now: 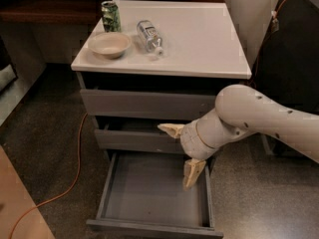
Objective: Place blue plastic bottle into bottom drawer
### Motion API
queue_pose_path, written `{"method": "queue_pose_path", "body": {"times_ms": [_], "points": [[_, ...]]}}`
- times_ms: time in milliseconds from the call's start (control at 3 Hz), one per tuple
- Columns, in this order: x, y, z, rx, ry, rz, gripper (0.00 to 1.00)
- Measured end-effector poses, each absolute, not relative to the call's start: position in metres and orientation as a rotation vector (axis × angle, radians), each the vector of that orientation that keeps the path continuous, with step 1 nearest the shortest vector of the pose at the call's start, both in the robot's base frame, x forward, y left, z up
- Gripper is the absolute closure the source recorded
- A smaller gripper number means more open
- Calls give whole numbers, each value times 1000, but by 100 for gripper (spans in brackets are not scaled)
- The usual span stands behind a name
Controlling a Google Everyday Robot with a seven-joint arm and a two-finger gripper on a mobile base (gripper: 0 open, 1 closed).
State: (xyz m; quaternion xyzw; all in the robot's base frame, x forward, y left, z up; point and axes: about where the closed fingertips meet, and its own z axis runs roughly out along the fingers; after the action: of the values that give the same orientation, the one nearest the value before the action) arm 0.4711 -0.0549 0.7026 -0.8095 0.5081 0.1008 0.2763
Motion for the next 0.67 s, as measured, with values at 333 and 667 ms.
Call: {"method": "queue_pose_path", "body": {"times_ms": [333,667], "points": [[478,-54,719,-2095,1419,245,0],[486,-50,752,-2022,1477,215,0]]}}
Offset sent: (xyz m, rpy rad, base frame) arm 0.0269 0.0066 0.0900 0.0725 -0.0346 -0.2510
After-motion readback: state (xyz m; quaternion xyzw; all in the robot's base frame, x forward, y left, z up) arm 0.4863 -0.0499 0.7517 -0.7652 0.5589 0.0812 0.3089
